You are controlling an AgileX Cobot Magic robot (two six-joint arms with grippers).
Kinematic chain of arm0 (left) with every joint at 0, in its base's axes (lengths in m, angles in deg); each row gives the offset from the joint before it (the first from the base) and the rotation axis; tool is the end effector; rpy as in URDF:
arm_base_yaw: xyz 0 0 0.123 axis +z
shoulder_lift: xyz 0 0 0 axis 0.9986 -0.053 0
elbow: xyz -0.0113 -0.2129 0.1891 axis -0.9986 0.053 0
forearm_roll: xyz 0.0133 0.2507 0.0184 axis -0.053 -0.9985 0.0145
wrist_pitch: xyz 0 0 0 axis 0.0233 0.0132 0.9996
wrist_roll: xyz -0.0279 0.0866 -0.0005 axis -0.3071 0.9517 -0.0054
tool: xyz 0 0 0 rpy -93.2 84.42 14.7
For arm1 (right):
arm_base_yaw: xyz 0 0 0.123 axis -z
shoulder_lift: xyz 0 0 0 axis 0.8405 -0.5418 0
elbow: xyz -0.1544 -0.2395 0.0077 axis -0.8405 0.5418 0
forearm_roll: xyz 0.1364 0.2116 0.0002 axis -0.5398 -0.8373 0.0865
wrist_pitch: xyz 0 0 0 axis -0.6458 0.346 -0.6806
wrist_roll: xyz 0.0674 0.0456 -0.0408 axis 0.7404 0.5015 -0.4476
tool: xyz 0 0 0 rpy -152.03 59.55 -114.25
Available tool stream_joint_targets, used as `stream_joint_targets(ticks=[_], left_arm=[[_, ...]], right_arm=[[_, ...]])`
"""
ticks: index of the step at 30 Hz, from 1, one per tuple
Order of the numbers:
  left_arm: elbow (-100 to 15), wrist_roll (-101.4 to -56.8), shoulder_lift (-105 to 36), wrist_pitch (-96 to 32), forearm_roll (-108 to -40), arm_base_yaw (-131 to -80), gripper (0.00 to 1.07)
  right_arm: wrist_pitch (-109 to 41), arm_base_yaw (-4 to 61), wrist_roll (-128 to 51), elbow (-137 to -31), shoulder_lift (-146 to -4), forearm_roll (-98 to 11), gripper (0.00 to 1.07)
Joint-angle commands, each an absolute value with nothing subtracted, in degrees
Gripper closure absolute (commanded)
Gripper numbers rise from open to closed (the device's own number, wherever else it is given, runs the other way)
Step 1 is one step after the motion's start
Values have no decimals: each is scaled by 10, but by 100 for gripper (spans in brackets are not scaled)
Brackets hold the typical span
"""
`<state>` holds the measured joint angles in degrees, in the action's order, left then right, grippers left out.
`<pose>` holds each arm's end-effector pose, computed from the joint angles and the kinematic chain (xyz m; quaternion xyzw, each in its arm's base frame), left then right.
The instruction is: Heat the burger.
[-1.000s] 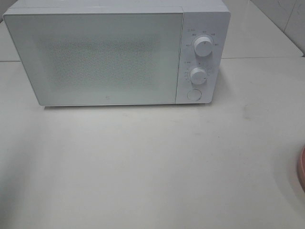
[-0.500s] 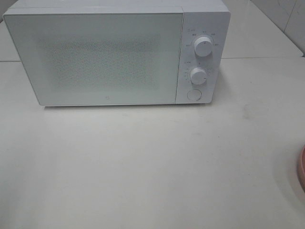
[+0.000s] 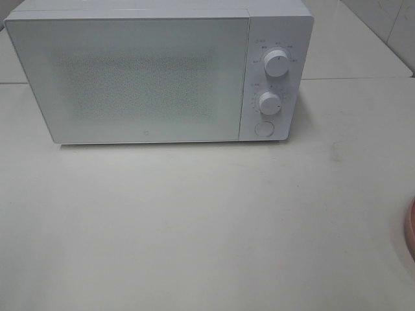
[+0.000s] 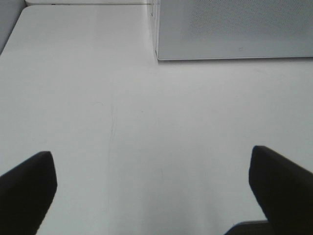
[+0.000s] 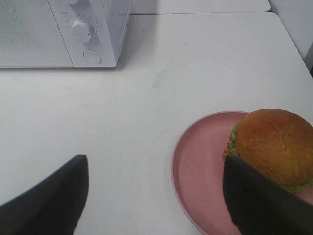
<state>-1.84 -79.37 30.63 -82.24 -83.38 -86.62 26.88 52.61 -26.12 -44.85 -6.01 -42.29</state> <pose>0.0010 -0.0074 0.2826 0.0255 0.8633 -0.0294 0.5032 -0.0033 -0.0013 0.2816 0.0252 0.8377 0.0530 0.5430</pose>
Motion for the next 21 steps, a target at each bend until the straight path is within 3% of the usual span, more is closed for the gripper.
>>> stream_joint_targets(ticks=[1,21], left_arm=[[-17,-799,333,-824,-835,-866,6],[-17,-798,353,-824,-833,-856,6]], right_arm=[[261,528,-269,-447,-45,-425,32],[261,528,-269,-447,-47,-425,32]])
